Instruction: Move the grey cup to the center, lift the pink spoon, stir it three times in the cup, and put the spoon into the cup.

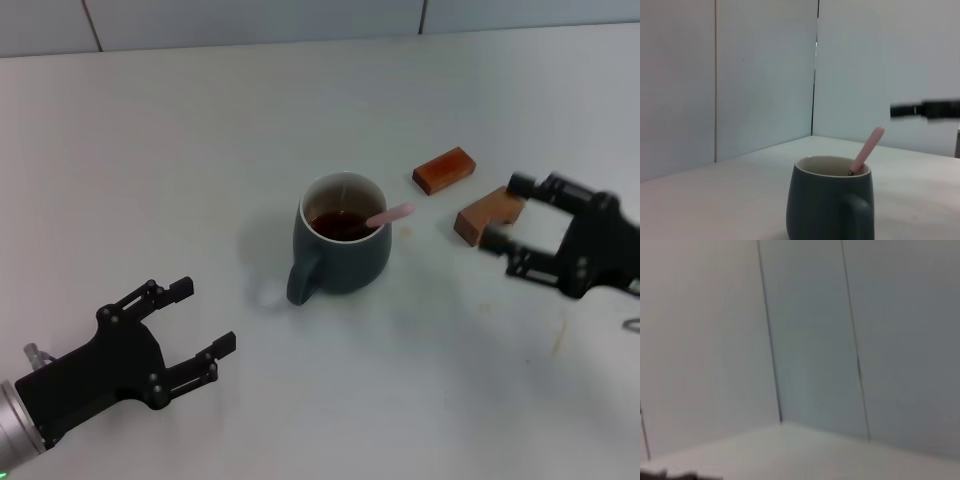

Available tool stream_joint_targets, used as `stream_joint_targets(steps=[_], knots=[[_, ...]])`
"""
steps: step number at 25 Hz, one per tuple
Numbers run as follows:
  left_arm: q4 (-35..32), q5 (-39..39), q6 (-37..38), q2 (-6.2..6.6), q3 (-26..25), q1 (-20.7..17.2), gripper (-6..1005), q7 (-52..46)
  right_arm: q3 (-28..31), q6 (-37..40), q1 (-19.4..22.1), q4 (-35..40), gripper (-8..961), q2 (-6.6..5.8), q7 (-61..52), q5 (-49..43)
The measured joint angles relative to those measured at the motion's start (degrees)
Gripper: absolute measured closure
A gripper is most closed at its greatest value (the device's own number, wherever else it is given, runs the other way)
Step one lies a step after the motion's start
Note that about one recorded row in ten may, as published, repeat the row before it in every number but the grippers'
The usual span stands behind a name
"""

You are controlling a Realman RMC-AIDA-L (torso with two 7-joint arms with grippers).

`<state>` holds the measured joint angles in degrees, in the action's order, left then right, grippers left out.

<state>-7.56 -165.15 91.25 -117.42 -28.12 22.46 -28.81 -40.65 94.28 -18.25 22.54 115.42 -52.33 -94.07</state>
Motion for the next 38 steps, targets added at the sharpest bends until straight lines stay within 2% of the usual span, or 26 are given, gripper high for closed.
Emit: stream_joint_targets(steps=[4, 13, 25, 38], knots=[[0.0, 0.0, 0.08, -0.14, -0.07, 0.01, 186, 0.06, 0.01, -3.59, 0.12, -2.05, 179, 0.95, 2.93, -3.4], [0.04, 0.0, 0.13, -0.3, 0.27, 0.04, 186, 0.17, -0.41, -8.64, -0.64, -4.96, 185, 1.48, 6.09, -6.18], [0.0, -0.05, -0.44, -0.52, 0.35, 0.2, 186, 0.83, -0.41, -9.97, -1.35, -5.16, 189, 2.65, 6.68, -8.32], [0.11, -0.27, -0.6, -0.53, 0.36, 0.04, 186, 0.87, -0.39, -10.26, -1.35, -5.11, 190, 2.73, 6.72, -9.18]])
